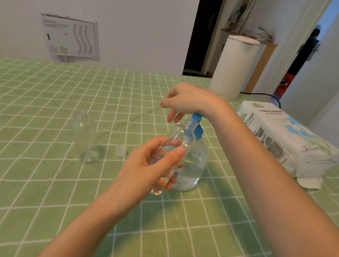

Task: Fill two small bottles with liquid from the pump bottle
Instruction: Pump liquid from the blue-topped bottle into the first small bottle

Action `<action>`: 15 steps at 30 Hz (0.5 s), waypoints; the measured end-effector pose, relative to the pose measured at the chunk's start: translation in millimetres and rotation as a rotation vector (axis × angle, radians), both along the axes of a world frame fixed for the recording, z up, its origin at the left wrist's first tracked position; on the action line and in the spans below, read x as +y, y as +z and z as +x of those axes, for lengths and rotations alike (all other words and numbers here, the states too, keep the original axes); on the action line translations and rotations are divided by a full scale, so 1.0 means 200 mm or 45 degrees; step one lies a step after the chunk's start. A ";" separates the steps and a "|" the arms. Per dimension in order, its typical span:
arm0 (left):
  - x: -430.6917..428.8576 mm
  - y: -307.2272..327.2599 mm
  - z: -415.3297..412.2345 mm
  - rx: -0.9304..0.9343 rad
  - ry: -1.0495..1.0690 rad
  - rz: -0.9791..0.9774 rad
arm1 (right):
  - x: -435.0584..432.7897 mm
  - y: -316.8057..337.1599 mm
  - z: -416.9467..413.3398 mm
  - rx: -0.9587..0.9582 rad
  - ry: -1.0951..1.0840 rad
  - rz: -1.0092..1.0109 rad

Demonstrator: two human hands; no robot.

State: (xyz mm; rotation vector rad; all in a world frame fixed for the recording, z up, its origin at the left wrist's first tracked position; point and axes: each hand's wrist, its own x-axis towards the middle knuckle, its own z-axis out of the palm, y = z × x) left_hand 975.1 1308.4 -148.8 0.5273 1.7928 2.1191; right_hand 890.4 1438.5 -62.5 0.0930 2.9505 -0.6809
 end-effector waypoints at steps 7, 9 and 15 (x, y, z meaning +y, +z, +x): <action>0.00 -0.01 0.01 0.008 -0.025 -0.011 | 0.01 -0.04 0.01 -0.007 -0.038 -0.012; 0.00 -0.02 0.01 -0.006 -0.029 -0.011 | 0.01 -0.06 0.01 -0.033 -0.046 -0.022; 0.00 -0.03 0.01 0.013 -0.020 -0.042 | 0.02 -0.08 0.02 -0.023 -0.054 -0.034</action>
